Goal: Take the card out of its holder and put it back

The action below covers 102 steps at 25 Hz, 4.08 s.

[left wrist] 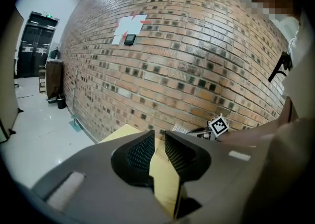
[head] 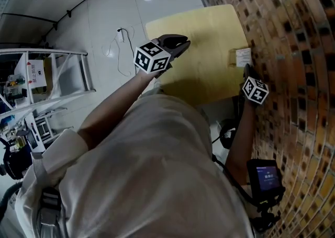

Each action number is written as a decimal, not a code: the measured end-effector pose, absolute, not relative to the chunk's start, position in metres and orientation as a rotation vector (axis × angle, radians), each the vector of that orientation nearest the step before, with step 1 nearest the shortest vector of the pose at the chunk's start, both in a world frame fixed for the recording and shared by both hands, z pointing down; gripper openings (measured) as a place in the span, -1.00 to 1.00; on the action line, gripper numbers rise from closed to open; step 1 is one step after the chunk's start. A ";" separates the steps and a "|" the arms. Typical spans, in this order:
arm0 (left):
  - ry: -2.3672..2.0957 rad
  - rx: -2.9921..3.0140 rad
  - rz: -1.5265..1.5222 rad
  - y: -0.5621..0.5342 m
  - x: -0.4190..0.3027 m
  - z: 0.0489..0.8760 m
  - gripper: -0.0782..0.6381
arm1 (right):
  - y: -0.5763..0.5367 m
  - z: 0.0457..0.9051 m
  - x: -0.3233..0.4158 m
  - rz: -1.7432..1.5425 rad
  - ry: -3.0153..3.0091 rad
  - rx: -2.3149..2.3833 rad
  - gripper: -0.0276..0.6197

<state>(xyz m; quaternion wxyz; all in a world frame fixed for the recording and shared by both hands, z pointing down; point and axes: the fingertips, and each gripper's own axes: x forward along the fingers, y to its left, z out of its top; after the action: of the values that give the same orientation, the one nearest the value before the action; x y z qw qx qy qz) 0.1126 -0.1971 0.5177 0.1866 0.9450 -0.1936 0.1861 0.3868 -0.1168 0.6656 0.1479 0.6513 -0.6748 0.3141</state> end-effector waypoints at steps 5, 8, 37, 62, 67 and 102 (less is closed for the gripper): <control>-0.552 2.652 0.534 -0.196 0.114 0.521 -0.55 | -0.121 0.684 0.388 0.935 -1.922 1.861 -0.87; -0.556 2.649 0.538 -0.196 0.113 0.522 -0.55 | -0.123 0.693 0.389 0.948 -1.913 1.855 -0.87; -0.578 2.623 0.560 -0.205 0.116 0.531 -0.55 | -0.138 0.722 0.391 0.970 -1.863 1.862 -0.87; -0.589 2.607 0.572 -0.206 0.110 0.534 -0.55 | -0.134 0.751 0.383 1.029 -1.700 1.962 -0.87; -0.595 2.601 0.571 -0.207 0.108 0.534 -0.55 | -0.135 0.755 0.382 1.046 -1.694 1.965 -0.87; -0.407 2.668 0.548 -0.209 0.123 0.531 -0.55 | -0.115 0.654 0.359 0.845 -1.763 2.110 -0.43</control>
<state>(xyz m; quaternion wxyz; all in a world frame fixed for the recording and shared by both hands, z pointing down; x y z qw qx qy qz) 0.1231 -0.2093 0.5310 0.1924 0.9507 -0.1449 0.1953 0.3591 -0.1155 0.6537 0.1320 0.7272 -0.6075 0.2911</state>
